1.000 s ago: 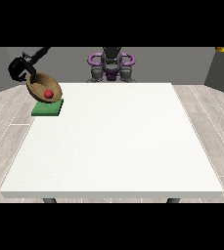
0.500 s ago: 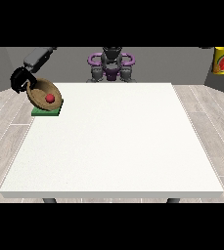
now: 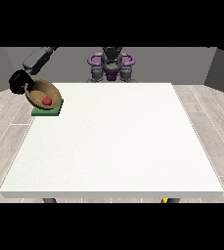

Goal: Pick the cup and pour the ball into the bowl, then pick the bowl and place it on the pad

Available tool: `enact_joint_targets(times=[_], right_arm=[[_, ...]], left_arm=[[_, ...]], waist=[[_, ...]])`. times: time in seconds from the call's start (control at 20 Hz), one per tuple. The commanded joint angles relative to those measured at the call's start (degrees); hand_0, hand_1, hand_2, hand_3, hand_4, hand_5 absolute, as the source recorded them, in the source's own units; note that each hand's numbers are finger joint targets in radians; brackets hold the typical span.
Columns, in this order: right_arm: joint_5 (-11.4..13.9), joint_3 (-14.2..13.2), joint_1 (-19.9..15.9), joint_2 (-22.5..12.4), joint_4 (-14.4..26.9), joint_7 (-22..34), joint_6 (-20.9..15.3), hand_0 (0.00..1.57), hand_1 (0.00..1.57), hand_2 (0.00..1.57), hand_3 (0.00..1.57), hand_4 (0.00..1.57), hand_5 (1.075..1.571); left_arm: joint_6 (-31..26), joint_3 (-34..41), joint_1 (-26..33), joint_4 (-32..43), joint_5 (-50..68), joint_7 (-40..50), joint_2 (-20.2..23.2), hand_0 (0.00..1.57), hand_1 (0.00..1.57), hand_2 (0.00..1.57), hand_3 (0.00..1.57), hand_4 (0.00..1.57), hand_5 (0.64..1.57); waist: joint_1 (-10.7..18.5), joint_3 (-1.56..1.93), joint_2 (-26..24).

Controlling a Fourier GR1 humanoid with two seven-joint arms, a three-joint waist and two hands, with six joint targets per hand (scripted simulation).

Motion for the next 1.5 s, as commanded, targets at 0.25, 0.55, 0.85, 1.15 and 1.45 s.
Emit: enact_joint_targets(times=[0.25,0.55,0.85,1.15,1.45], right_arm=[[1.43,0.03,-2.15,-0.60,3.74,-2.07,-4.80,1.51,1.51,1.41,0.82,0.00,1.552],[0.15,-0.02,-6.50,3.26,3.43,-2.02,-8.66,1.45,1.45,1.38,0.75,0.00,1.540],[1.46,0.20,-5.84,-1.84,6.65,-4.35,-5.91,0.93,0.93,1.10,1.04,0.16,1.509],[4.38,4.26,-6.77,-1.48,7.86,-3.58,-2.69,0.00,0.00,0.00,0.00,0.00,1.407],[5.61,6.78,-9.47,-5.77,6.13,5.47,1.25,0.00,0.00,0.00,0.00,0.20,1.375]], left_arm=[[-0.08,0.31,-0.07,1.92,0.70,-1.00,1.83,0.00,0.00,0.00,0.00,1.19,1.561],[0.53,-0.64,0.37,2.31,-0.76,-4.96,0.69,0.00,0.00,0.00,0.00,1.19,1.564],[-2.22,0.81,0.87,3.33,1.69,-3.73,3.71,0.00,0.00,0.00,0.00,1.19,1.567],[-1.09,-0.36,0.04,1.36,1.65,-1.79,4.05,0.00,0.00,0.00,0.00,1.21,1.569],[2.18,-4.20,2.64,0.75,-0.53,0.72,-1.13,0.00,0.00,0.00,0.00,1.19,1.569]], waist=[[-0.65,0.38,1.16],[0.78,0.37,2.11],[1.63,0.40,3.43],[2.45,0.42,2.55],[-0.55,0.32,-7.41]])
